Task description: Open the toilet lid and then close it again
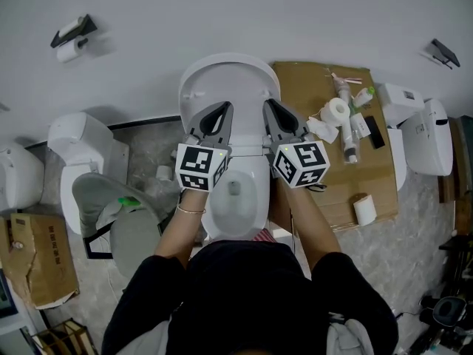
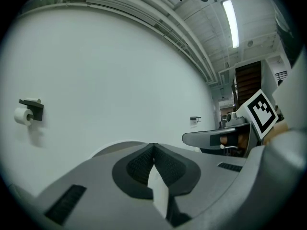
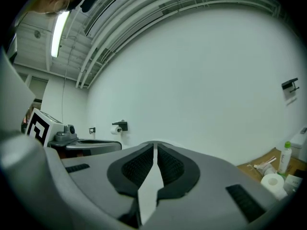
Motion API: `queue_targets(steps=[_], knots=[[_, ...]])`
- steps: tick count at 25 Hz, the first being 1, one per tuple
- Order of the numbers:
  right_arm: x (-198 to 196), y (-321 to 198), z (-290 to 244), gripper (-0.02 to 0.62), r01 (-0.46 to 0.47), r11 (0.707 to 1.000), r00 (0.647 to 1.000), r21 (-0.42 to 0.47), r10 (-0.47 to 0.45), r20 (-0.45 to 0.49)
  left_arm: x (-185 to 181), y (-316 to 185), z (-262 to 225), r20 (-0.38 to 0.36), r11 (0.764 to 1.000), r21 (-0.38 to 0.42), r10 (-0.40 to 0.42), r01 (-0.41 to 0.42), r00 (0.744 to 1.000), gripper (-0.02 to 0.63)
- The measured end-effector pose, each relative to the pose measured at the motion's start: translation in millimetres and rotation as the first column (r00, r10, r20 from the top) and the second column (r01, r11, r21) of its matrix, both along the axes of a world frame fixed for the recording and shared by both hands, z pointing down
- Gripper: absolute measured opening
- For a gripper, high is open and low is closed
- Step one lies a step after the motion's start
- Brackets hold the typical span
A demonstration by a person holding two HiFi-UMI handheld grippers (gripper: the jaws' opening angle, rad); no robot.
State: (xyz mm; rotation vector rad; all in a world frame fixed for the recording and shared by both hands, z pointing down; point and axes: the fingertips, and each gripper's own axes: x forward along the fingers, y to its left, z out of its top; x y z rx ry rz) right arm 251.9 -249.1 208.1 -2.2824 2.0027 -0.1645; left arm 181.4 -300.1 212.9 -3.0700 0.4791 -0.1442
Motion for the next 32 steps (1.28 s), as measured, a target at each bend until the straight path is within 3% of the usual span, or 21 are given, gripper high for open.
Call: queue_targets(steps=[19,27,32], knots=[[61.6,-57.0,25.5,0.023,-0.019,0.996,0.998,-0.091,0.014,-0.054,40.0,-36.2,26.6,0.039,0.999,-0.036,-0.011,0.012,0.999,0.003],[70.2,-84.8,35.7,0.023,-0.021,0.984,0.980,-0.176,-0.014,-0.198,42.5,-50.0,38.5,0.052,0.998,-0.058,-0.025,0.028,0.998,0.003],[89.1,-86.8,31.7,0.023,-0.039,0.989,0.987,-0.142,0.016,-0.160,44.1,-51.7,42.3,0.059,0.998,-0.059,-0.015,0.018,0.998,0.003]])
